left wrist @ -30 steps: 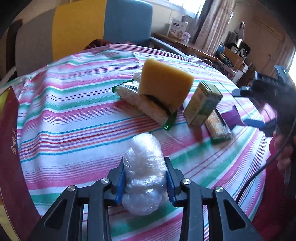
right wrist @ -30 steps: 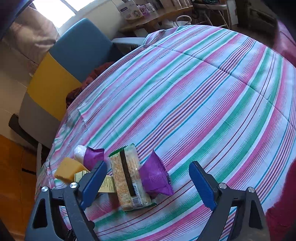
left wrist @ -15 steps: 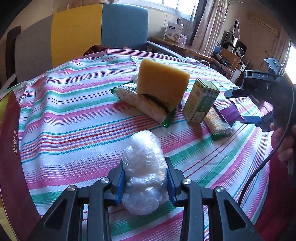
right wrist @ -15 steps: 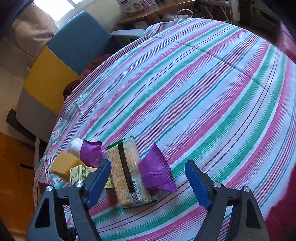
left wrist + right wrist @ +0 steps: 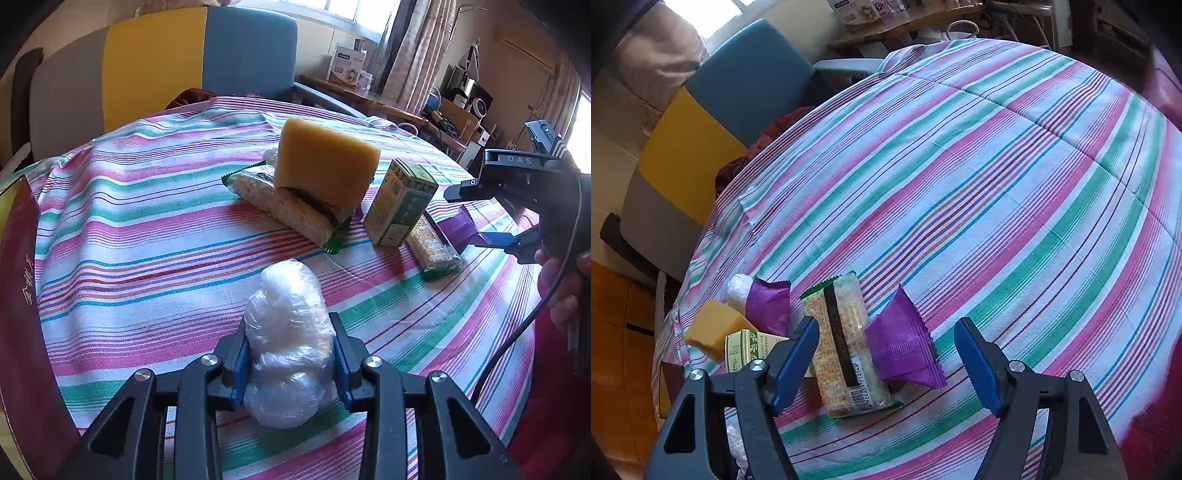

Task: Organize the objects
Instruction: 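Grasp the purple packet with the right tool while the left tool holds the plastic bundle, then carry the plastic bundle into the gold tray and open the left tool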

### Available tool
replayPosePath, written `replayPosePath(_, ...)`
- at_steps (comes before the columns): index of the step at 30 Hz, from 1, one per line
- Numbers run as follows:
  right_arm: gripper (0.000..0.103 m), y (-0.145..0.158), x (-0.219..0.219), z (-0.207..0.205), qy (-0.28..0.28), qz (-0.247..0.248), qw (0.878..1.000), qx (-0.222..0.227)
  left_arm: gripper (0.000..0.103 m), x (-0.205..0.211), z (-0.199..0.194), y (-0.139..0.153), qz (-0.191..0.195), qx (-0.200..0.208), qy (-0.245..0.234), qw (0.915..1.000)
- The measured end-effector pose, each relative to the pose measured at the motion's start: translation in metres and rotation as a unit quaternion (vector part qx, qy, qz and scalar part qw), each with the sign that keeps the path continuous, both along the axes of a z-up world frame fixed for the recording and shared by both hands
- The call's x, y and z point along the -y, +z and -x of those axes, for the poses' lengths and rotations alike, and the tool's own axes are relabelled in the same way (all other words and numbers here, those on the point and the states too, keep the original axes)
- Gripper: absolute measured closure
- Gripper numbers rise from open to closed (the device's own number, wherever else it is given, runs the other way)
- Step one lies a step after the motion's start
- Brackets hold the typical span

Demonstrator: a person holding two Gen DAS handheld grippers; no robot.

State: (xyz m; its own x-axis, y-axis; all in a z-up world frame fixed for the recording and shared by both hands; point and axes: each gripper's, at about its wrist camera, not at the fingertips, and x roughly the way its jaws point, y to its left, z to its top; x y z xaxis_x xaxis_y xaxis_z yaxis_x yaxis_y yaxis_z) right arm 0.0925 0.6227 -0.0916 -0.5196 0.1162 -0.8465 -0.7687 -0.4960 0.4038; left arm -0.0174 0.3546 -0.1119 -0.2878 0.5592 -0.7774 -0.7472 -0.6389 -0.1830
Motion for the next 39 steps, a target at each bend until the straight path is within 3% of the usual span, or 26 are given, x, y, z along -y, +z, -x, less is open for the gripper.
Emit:
replayPosePath(14, 0.032, -0.006, 0.0, 0.005, 0.008, 0.004, 1.0, 0.008, 0.066, 0.0, 0.001, 0.0, 0.0, 0.0, 0.0, 1.0)
replayPosePath(15, 0.04, -0.007, 0.0, 0.007, 0.011, 0.004, 1.0, 0.011, 0.066, 0.0, 0.001, 0.0, 0.001, 0.0, 0.0, 1.0)
replayPosePath(16, 0.056, -0.008, 0.001, 0.009, 0.018, 0.001, 1.0, 0.018, 0.066, -0.001, 0.001, 0.0, 0.002, -0.001, 0.0, 1.0)
replayPosePath(17, 0.065, -0.01, 0.002, 0.011, 0.022, -0.004, 0.999, 0.031, 0.067, -0.001, 0.001, 0.0, 0.004, -0.002, -0.001, 1.0)
replayPosePath(18, 0.07, -0.01, 0.003, 0.012, 0.027, -0.007, 0.999, 0.034, 0.067, -0.002, 0.001, 0.0, 0.007, -0.004, -0.002, 1.0)
replayPosePath(26, 0.07, -0.004, 0.003, 0.01, 0.031, -0.032, 0.998, 0.038, 0.07, 0.006, 0.002, 0.009, 0.011, 0.02, 0.007, 0.9997)
replayPosePath(39, 0.07, 0.0, 0.011, 0.014, 0.057, -0.06, 0.995, 0.054, 0.07, 0.049, -0.02, 0.046, -0.015, 0.009, 0.021, 0.9996)
